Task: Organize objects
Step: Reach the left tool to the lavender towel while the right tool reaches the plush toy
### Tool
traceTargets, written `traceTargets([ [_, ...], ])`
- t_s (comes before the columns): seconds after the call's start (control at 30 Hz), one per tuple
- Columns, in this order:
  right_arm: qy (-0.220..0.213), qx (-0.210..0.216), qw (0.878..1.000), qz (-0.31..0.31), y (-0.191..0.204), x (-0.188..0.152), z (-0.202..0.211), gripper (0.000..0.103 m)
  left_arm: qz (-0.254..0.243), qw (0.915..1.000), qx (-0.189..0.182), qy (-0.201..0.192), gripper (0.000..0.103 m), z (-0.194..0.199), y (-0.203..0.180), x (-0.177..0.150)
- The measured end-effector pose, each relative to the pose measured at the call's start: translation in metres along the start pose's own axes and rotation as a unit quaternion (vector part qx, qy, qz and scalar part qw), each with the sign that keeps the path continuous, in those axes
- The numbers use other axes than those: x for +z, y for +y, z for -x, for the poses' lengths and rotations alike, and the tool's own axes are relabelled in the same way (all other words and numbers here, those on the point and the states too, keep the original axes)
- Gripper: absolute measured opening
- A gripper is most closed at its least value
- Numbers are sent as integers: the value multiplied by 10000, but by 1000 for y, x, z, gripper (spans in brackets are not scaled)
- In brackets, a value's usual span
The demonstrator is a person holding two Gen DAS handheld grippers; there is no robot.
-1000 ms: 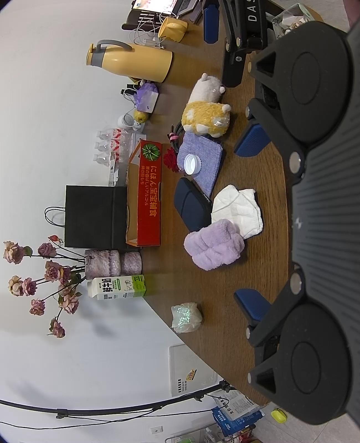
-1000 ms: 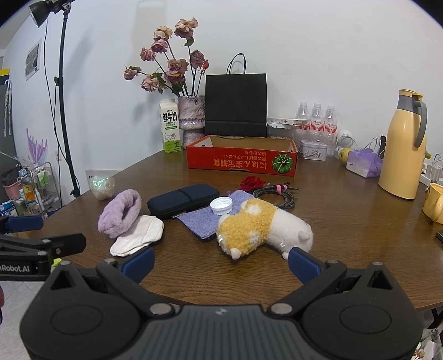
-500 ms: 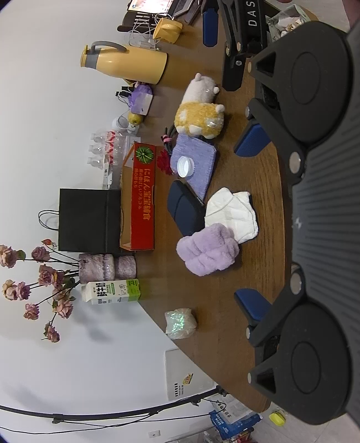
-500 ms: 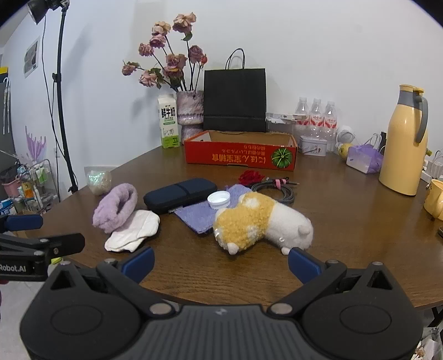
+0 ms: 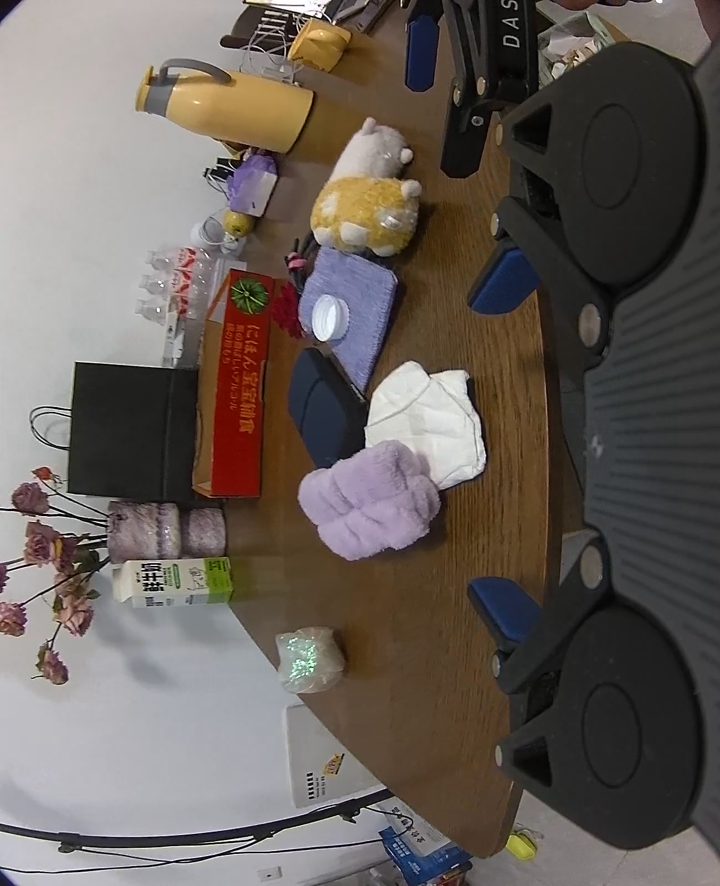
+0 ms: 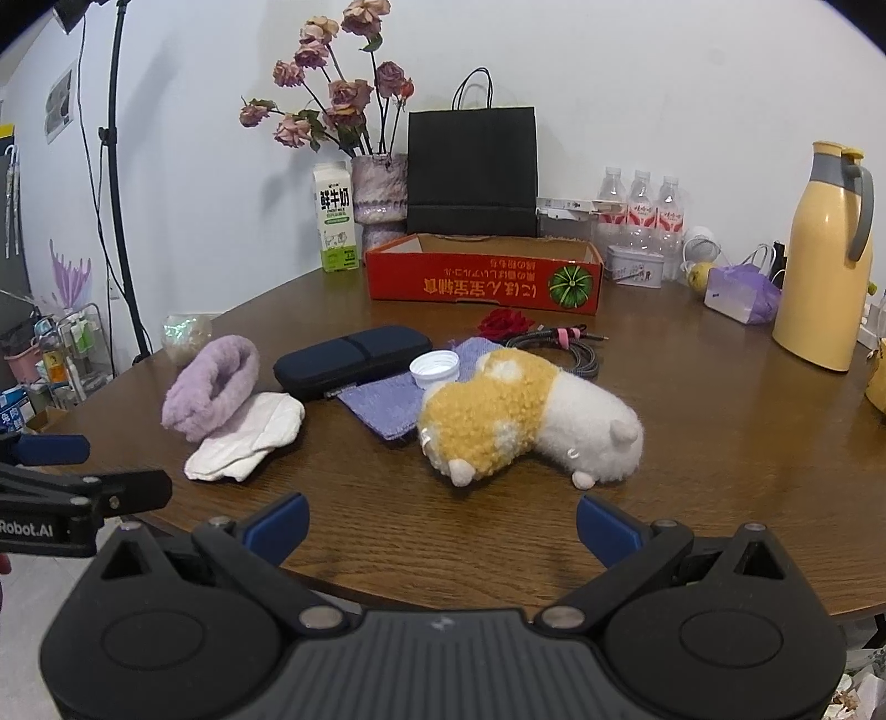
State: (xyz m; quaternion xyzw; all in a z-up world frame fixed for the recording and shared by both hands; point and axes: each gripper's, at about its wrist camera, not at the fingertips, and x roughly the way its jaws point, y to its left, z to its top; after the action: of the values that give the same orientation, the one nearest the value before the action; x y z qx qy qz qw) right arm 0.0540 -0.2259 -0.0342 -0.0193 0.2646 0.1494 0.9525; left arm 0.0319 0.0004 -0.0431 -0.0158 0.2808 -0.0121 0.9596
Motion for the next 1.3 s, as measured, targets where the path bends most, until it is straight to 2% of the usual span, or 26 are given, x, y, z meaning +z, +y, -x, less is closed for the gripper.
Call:
traceTargets([
  [0.5, 109, -4, 9999, -82, -16, 8, -43, 103, -57, 9999, 102, 99, 103, -39, 4, 19],
  [0.83, 194, 45, 9998, -58, -11, 20, -68, 103, -14, 9998, 176, 107, 103, -57, 10, 32],
  [1.3, 370, -253, 9975, -543, -14, 41, -95, 103, 147, 9997, 177, 81, 103, -80, 26, 52],
])
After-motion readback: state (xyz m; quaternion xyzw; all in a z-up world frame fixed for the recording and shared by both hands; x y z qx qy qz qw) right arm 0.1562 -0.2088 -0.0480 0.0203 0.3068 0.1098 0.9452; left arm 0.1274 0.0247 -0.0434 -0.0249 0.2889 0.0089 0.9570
